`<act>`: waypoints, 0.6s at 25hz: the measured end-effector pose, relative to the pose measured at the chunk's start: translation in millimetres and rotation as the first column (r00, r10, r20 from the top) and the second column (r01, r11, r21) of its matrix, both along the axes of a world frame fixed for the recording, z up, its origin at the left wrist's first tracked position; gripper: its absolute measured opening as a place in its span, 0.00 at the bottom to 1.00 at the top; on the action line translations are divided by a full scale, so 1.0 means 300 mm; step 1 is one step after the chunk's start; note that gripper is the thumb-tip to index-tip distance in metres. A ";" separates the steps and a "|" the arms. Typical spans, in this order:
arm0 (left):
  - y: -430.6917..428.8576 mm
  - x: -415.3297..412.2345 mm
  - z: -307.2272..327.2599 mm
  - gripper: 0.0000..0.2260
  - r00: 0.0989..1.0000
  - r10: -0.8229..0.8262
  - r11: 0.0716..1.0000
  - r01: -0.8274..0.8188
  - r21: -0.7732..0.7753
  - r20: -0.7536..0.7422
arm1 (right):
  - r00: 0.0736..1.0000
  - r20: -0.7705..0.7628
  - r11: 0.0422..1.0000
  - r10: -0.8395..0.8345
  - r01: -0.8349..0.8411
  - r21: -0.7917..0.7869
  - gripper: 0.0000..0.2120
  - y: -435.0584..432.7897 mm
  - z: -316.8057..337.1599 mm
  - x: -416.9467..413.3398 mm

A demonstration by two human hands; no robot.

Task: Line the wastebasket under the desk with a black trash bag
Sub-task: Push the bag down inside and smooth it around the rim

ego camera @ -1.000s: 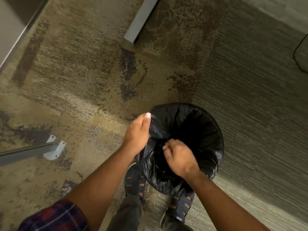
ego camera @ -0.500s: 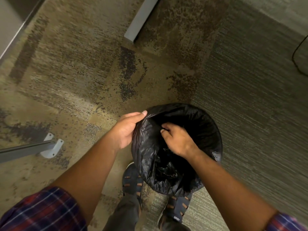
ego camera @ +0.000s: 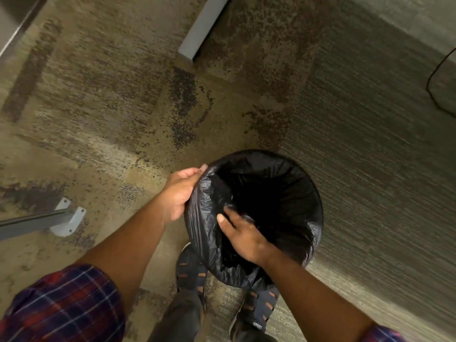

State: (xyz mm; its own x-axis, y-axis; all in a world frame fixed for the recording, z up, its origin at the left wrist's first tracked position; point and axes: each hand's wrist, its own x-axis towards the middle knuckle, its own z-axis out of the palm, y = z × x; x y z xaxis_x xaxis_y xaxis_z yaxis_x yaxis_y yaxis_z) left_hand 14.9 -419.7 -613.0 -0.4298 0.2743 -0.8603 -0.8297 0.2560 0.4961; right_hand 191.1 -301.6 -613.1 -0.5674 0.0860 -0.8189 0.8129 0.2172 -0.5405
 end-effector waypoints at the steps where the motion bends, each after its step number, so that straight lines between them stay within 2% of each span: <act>1: -0.001 0.003 -0.002 0.13 1.000 0.009 1.000 -0.009 -0.018 -0.020 | 0.998 0.055 0.996 0.004 0.000 -0.084 0.44 -0.017 -0.005 0.023; 3: -0.002 0.008 -0.005 0.13 0.995 0.016 0.996 -0.024 -0.086 -0.095 | 0.997 0.063 0.990 -0.054 0.062 -0.130 0.39 -0.011 -0.002 0.056; 6: -0.024 0.020 0.037 0.14 0.934 -0.082 0.925 -0.059 -0.374 -0.349 | 0.994 -0.032 0.992 -0.103 0.100 -0.072 0.33 0.036 0.050 0.084; 7: -0.037 0.038 0.068 0.13 0.886 -0.139 0.881 -0.093 -0.464 -0.442 | 0.995 -0.084 0.998 -0.061 0.059 -0.017 0.31 0.049 0.080 0.087; 9: -0.074 0.105 0.149 0.11 0.798 -0.207 0.827 -0.167 -0.538 -0.566 | 0.975 -0.220 0.972 0.040 0.013 0.234 0.24 0.070 0.140 0.087; 10: -0.092 0.152 0.191 0.10 0.778 -0.230 0.817 -0.172 -0.550 -0.585 | 0.954 -0.295 0.917 0.051 0.073 0.393 0.19 0.085 0.173 0.085; 12: -0.118 0.260 0.264 0.08 0.808 -0.258 0.810 -0.117 -0.575 -0.529 | 0.917 -0.398 0.719 -0.007 0.282 0.636 0.13 0.146 0.232 0.094; 14: -0.120 0.365 0.313 0.11 0.878 -0.258 0.805 -0.036 -0.592 -0.404 | 0.911 -0.391 0.536 -0.134 0.398 0.744 0.15 0.223 0.277 0.122; 15: -0.116 0.408 0.330 0.13 0.899 -0.248 0.807 -0.014 -0.590 -0.360 | 0.920 -0.348 0.495 -0.182 0.391 0.776 0.17 0.254 0.293 0.136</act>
